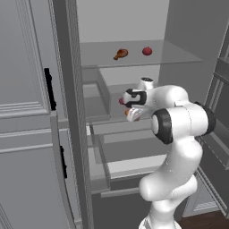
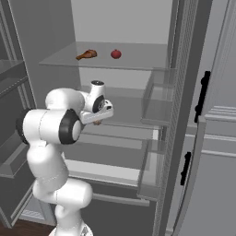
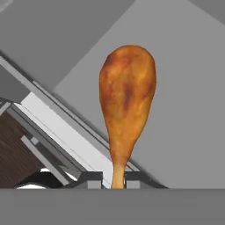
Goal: Place one tomato and one chicken drumstick in each tupperware on the nearby counter, to pack two identical lunches.
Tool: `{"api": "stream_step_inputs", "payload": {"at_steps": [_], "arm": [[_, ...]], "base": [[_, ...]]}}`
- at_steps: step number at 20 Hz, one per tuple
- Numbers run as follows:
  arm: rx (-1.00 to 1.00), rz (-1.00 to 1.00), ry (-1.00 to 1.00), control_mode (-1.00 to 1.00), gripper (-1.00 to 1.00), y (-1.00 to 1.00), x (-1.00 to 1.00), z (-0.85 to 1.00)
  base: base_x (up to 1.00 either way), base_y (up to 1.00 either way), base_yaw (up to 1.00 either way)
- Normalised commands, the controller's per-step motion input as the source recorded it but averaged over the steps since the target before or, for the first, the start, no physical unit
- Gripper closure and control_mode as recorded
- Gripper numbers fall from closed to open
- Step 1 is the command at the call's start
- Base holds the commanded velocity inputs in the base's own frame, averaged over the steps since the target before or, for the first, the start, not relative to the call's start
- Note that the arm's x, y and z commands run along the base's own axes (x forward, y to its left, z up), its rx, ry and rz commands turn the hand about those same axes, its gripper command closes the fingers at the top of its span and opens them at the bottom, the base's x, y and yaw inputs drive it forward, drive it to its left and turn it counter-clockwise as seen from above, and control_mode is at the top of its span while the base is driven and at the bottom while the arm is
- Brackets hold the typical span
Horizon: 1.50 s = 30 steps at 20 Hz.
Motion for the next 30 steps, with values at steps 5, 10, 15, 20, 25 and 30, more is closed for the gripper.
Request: {"api": "stream_step_inputs", "payload": {"at_steps": [5,10,15,20,25,30], "arm": [[0.00,0.00,-0.04,-1.00,1.00,0.04,-0.89,0.46],[0.00,0.00,-0.06,-1.00,1.00,0.01,-1.00,0.69],[0.00,0.00,-0.07,-1.00,1.00,-0.02,-1.00,0.47],[0.00,0.00,-0.01,-1.00,1.00,-0.14,-1.00,0.71],[0.00,-0.01,0.00,-1.00,1.00,-0.09,-1.00,0.83],[-0.01,-0.01,-0.01,-1.00,1.00,0.00,-1.00,0.14]], "base": [[0.00,0.00,0.00],[0.00,0.00,0.00],[0.00,0.00,0.00],[0.00,0.00,0.00],[0.00,0.00,0.00],[0.00,0.00,0.00]]}}
